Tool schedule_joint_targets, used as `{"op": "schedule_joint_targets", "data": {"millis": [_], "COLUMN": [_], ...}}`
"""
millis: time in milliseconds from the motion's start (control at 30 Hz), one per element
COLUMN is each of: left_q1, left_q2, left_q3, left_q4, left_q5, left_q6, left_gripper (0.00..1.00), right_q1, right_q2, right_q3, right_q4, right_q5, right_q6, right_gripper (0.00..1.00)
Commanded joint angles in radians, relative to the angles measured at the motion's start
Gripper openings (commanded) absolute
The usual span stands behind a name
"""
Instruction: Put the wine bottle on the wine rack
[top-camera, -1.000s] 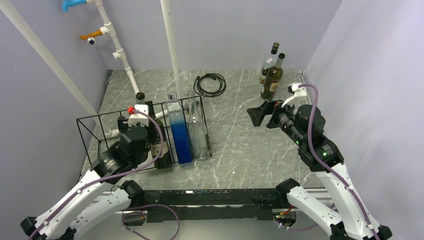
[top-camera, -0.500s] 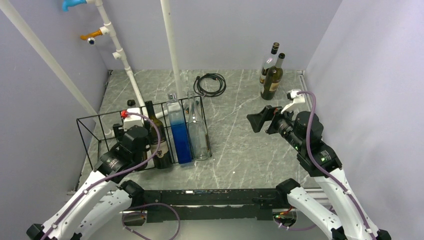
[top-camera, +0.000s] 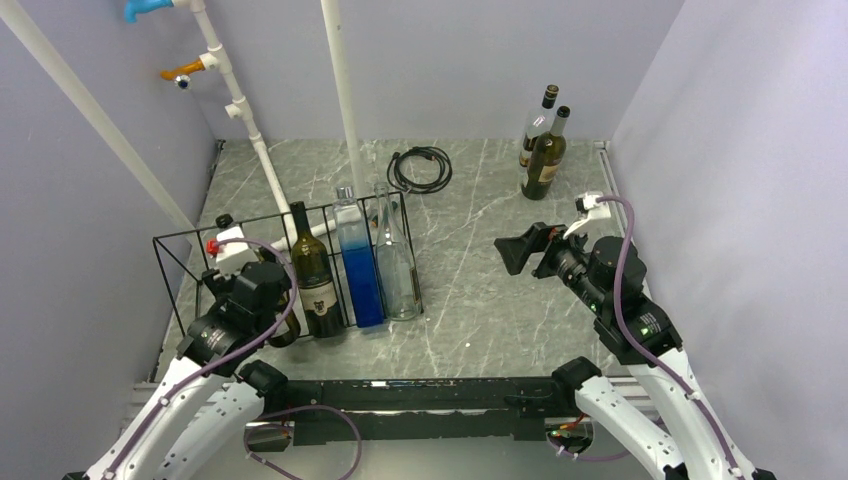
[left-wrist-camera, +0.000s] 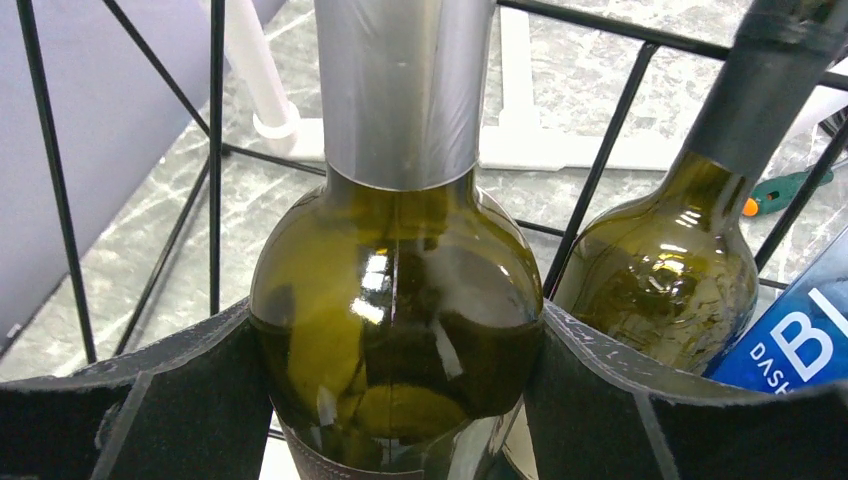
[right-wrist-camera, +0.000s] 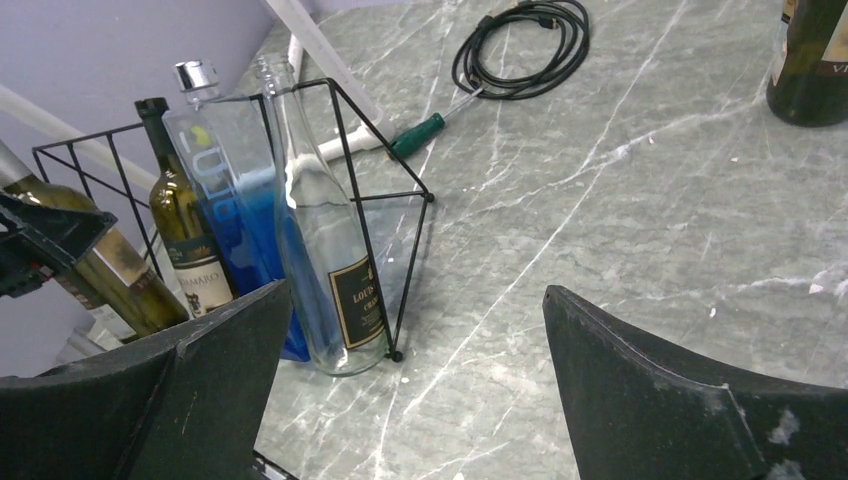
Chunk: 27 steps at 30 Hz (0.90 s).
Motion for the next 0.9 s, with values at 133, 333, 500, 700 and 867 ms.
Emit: {"op": "schedule_joint_targets", "data": {"millis": [133,333,500,700,867], "left_q1": [0.004,0.004,0.004,0.004,0.004], "left_q2": [-0.016,0.062,0.083,0.041,0.014], "left_q3": [-0.052,-0.057,-0.069,-0.072,-0.101], "left_q4": [0.041,0.048,0.104,0.211,0.282], "left_q5": [-0.019,-0.023,-0.015,-0.018,0.005], "left_q6": [-0.134,-0.144,-0.127,-0.02,0.039], "left_gripper": [0.0,0.0,0.0,0.0,0.0], "right_q1": [0.0,0.0,0.0,-0.001,0.0], "right_q2": [-0.011,-0.036,-0.033,-0.045,-0.053], "right_q3": [0.014,-0.026,-0.03,-0.029,-0.04], "right_q4": [0.038,0.054,0.043,0.028,0.03], "right_q5": [0.023,0.045,0.051,0.08,0.087], "right_q6": [-0.02,-0.019,-0.027,-0.048,-0.052], "right_gripper": [1.0,1.0,1.0,1.0,1.0]}}
